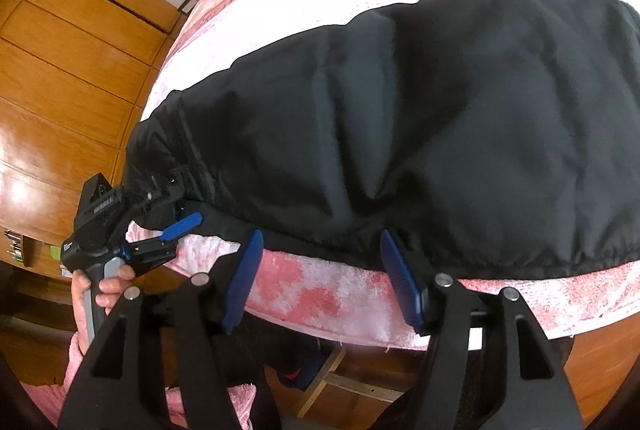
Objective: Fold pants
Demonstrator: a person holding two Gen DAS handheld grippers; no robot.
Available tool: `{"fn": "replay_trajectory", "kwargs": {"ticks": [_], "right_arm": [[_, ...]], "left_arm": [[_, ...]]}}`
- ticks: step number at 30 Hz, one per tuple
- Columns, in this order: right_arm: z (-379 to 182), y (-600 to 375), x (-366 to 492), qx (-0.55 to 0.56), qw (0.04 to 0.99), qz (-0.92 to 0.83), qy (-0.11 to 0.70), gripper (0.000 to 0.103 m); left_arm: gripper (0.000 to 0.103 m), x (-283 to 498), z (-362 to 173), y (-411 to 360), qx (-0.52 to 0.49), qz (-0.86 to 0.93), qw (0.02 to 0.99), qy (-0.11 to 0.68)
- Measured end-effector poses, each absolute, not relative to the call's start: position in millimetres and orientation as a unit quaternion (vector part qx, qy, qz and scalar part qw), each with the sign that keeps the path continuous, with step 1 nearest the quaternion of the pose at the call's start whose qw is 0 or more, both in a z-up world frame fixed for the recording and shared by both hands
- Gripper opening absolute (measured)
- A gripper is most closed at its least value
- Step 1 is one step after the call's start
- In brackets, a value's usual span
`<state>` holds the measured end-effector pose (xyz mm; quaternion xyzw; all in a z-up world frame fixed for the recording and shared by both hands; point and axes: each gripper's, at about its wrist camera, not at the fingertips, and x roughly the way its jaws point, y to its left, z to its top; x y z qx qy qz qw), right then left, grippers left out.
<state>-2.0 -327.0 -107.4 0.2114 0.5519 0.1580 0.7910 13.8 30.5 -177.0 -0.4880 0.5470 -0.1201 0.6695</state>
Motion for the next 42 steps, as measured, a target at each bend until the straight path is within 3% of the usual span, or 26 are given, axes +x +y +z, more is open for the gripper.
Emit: {"fn": "replay_trajectory", "kwargs": {"ticks": [5,7,8,9,11,18,26,28,30,32,42], "right_arm": [[-107,-322,-3,0.203,0.795,0.160,0.549,0.062],[-109,-322,-2,0.205,0.793,0.158,0.551,0.062],[-109,-322,-2,0.207,0.793,0.158,0.550,0.062],[-109,-323,-3,0.208,0.794,0.157,0.550,0.062],[-111,-324,-3,0.209,0.793,0.157,0.550,0.061],[-104,-330,-6,0.203,0.798,0.148,0.548,0.062],[-86,-299,2,0.162,0.814,0.160,0.535,0.064],[-91,-285,10,0.149,0.813,0.166,0.538,0.065],[-107,-277,15,0.121,0.800,0.144,0.569,0.065],[-127,-272,18,0.094,0.786,0.123,0.599,0.065],[-106,-254,16,0.098,0.799,0.147,0.574,0.065]], "left_arm": [[0.070,26,-173,20,-0.468,-0.107,0.691,0.540],[0.040,21,-162,10,-0.439,-0.105,0.719,0.528],[0.017,20,-156,7,-0.411,-0.101,0.738,0.525],[0.004,19,-155,7,-0.401,-0.099,0.745,0.524],[0.002,13,-152,11,-0.407,-0.097,0.748,0.515],[0.002,-32,-140,1,-0.375,-0.081,0.775,0.502],[0.005,-17,-144,-11,-0.355,-0.090,0.768,0.526],[0.008,-15,-138,-5,-0.350,-0.098,0.766,0.530],[0.026,-11,-128,-4,-0.348,-0.104,0.764,0.533],[0.033,-18,-117,13,-0.351,-0.097,0.767,0.529],[0.034,-8,-105,153,-0.436,-0.008,0.758,0.485]]}}
